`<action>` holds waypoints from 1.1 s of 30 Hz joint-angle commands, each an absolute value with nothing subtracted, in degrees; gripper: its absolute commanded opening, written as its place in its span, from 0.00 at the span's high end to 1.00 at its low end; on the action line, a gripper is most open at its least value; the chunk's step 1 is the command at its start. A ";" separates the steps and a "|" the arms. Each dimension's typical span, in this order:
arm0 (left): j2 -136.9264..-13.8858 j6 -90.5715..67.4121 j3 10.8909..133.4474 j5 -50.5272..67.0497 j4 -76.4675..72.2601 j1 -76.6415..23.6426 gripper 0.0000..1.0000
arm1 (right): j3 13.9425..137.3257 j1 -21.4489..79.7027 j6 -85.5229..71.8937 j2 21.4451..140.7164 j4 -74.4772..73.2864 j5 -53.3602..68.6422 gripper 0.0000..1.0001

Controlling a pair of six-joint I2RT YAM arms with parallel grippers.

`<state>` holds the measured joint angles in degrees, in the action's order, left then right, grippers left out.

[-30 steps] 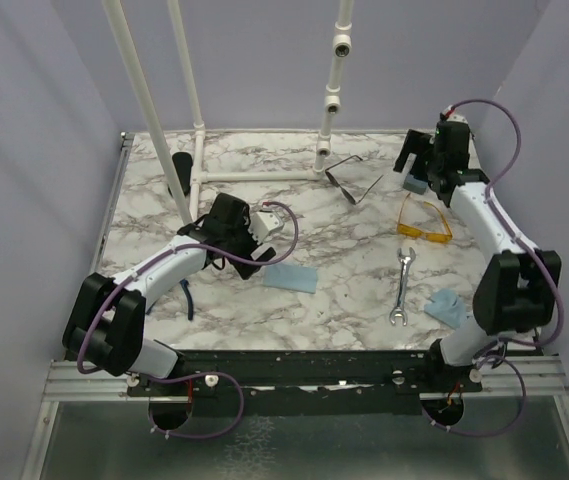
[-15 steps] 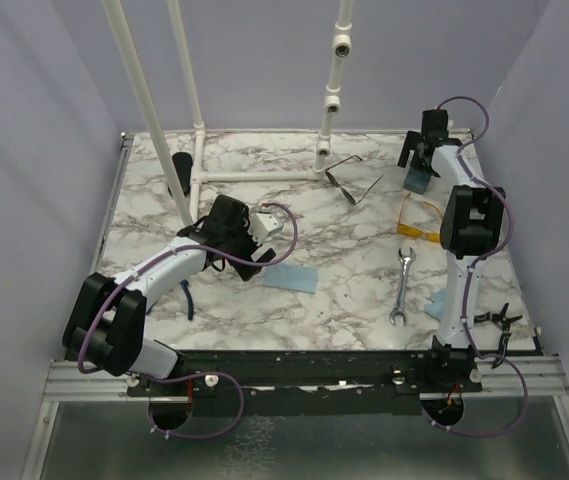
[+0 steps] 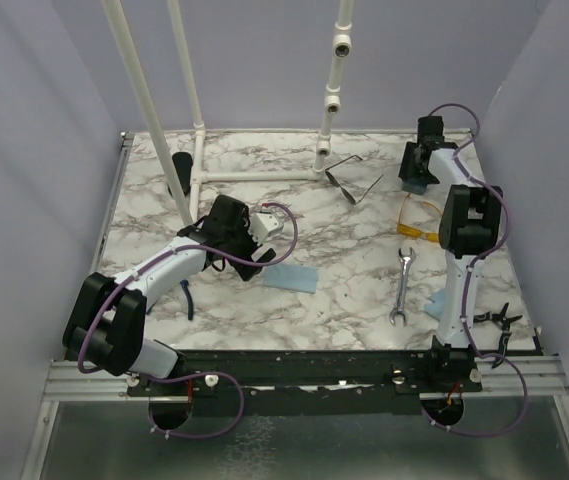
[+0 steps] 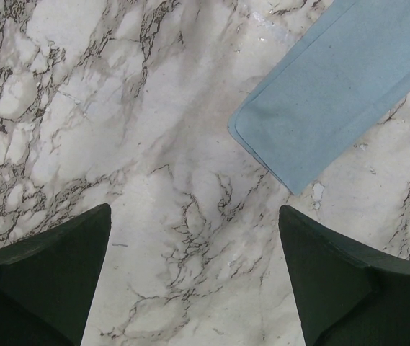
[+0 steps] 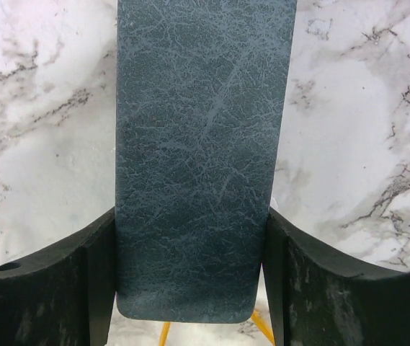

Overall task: Organize the sunglasses
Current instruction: Open the sunglasses case at the center of the board.

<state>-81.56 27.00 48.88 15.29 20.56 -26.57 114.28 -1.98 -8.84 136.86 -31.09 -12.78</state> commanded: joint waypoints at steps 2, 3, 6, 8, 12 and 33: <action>-81.48 27.03 48.15 17.70 19.95 -26.10 0.01 | 111.65 -2.18 -6.30 129.80 -29.11 -11.04 0.76; -81.41 27.09 48.03 17.79 19.95 -26.10 0.01 | 110.94 -2.19 -6.25 128.98 -28.57 -10.99 0.77; -81.24 27.23 47.91 17.90 19.95 -26.10 0.01 | 109.61 -2.20 -6.23 127.66 -27.73 -10.78 0.75; -81.06 27.33 47.86 17.93 19.95 -26.10 0.01 | 109.17 -2.20 -6.32 127.46 -27.72 -10.72 0.69; -80.95 27.42 47.74 17.93 19.95 -26.10 0.01 | 108.29 -2.20 -6.41 127.48 -27.55 -10.80 0.65; -77.25 29.96 54.56 33.09 29.54 -24.27 0.01 | 63.88 -0.09 -11.20 80.05 -2.77 28.63 0.96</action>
